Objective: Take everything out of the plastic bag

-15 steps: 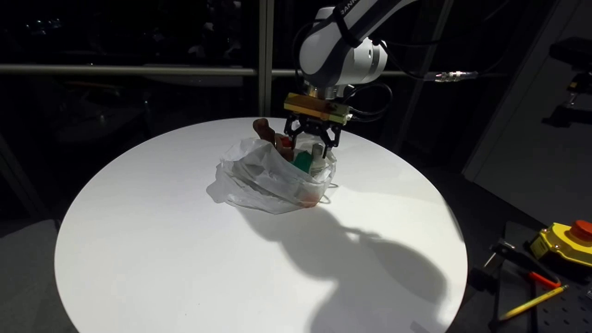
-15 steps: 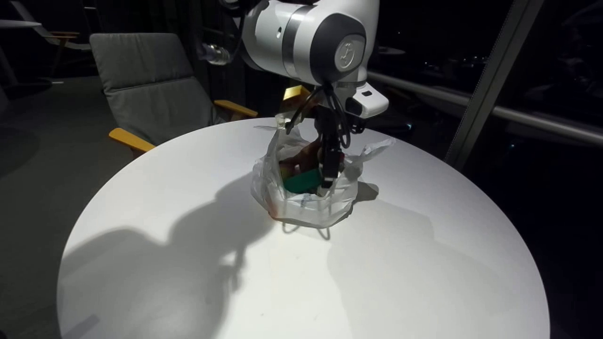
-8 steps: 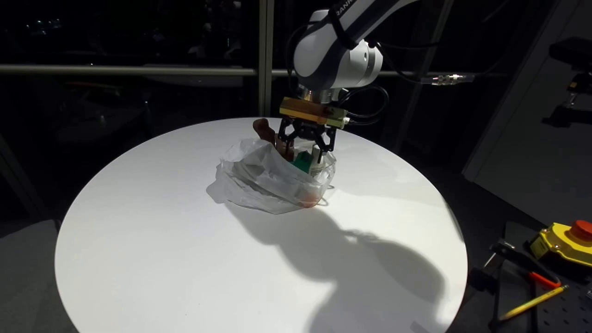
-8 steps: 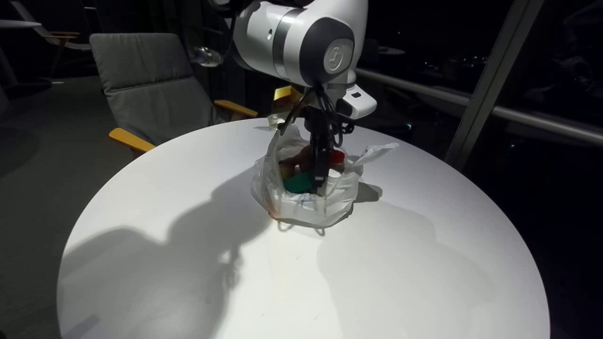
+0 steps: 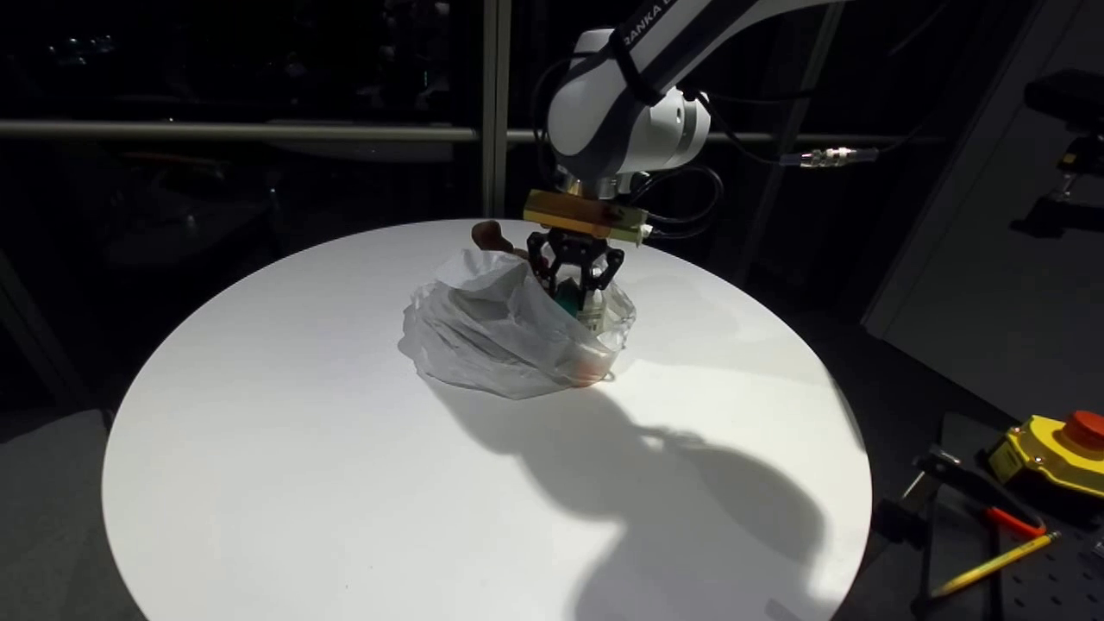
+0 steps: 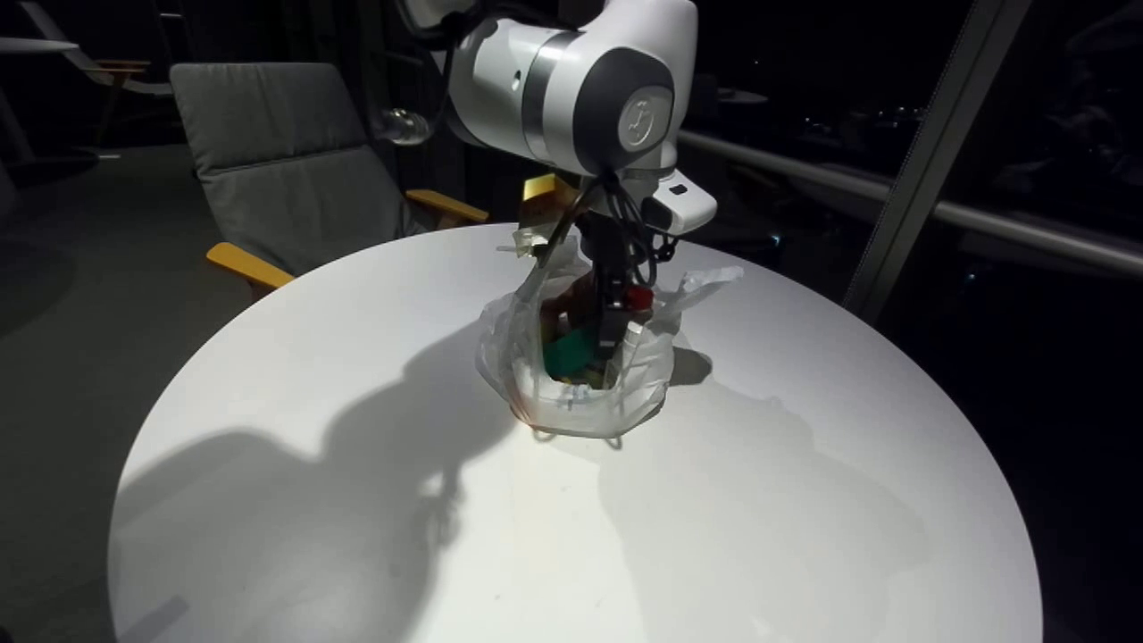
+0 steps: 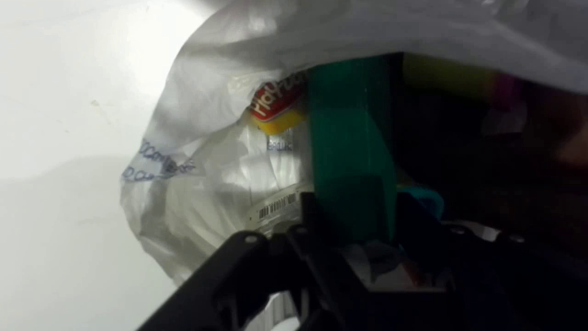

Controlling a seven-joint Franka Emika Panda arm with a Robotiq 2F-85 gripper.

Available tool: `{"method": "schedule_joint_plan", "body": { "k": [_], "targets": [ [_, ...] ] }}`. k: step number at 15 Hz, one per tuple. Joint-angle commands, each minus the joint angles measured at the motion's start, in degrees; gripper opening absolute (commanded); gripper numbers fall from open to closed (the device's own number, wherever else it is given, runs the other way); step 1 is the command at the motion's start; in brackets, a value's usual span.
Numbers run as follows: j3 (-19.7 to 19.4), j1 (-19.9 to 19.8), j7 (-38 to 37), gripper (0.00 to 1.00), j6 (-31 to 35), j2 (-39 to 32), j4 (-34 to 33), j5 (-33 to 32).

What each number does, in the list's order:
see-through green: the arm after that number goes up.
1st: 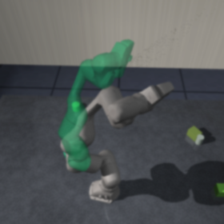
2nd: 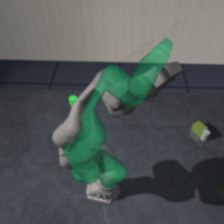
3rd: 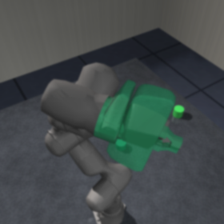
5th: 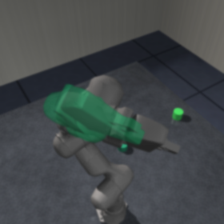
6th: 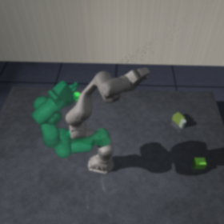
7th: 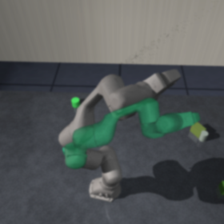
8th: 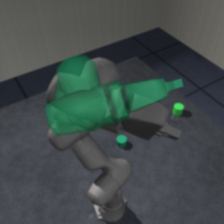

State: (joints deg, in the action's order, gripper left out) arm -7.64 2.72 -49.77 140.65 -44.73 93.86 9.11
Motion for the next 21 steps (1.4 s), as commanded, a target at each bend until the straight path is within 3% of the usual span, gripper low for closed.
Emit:
{"method": "schedule_joint_plan", "body": {
  "k": [1, 4, 5, 9, 13, 18, 19, 21],
  "targets": [
    [0.1, -0.1, 1.9, 0.17, 0.2, -0.5, -1.7, -0.8],
    [-0.8, 0.8, 2.9, 0.05, 0.0, 1.9, 0.2, -1.7],
    [-1.4, 1.2, 3.0, 0.09, -0.1, 2.7, 1.0, -2.4],
    [-8.0, 6.9, -0.9, 0.08, 2.5, 8.6, 6.8, -12.1],
    [-16.2, 14.0, -8.3, 0.08, 8.0, 16.4, 15.7, -27.5],
    [-25.9, 21.3, -26.3, 0.08, 11.8, 23.0, 25.0, -51.5],
    [-29.2, 24.0, -30.2, 0.08, 12.4, 23.3, 26.2, -55.2],
    [-32.4, 25.9, -37.4, 0.08, 12.5, 23.3, 27.8, -61.9]
  ]
}}
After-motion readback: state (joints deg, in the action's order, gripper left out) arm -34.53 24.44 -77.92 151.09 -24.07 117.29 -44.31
